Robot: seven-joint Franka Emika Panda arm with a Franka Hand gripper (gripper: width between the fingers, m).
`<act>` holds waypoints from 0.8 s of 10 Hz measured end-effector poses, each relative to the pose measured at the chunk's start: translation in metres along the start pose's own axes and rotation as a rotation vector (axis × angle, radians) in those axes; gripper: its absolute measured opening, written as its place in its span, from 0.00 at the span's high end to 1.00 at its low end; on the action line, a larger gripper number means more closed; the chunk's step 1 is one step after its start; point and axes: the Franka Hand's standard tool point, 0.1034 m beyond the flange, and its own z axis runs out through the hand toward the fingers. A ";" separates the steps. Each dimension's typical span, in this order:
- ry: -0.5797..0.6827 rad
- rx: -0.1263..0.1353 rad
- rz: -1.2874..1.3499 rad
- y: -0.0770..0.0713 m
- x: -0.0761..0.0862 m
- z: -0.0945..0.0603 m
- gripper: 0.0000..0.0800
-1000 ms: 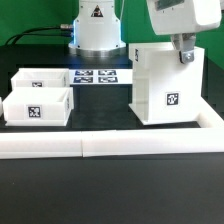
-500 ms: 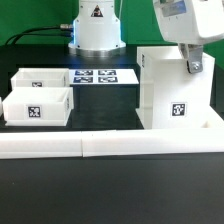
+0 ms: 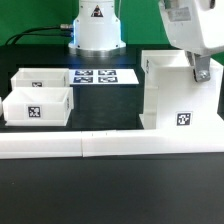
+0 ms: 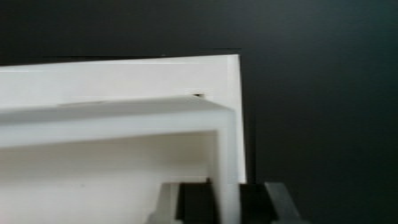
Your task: Assemble drawer
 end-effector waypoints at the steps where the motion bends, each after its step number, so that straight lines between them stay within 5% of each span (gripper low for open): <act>1: 0.009 0.001 0.007 -0.001 -0.001 0.000 0.94; 5: 0.015 0.003 -0.012 -0.001 -0.001 0.000 0.94; 7: 0.015 0.002 -0.013 -0.001 -0.001 0.000 0.58; 8: 0.015 0.004 -0.014 -0.001 -0.001 0.000 0.58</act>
Offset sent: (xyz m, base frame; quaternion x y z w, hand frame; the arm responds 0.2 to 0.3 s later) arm 0.0000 0.0000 0.0000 0.0000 0.0000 0.0000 1.0000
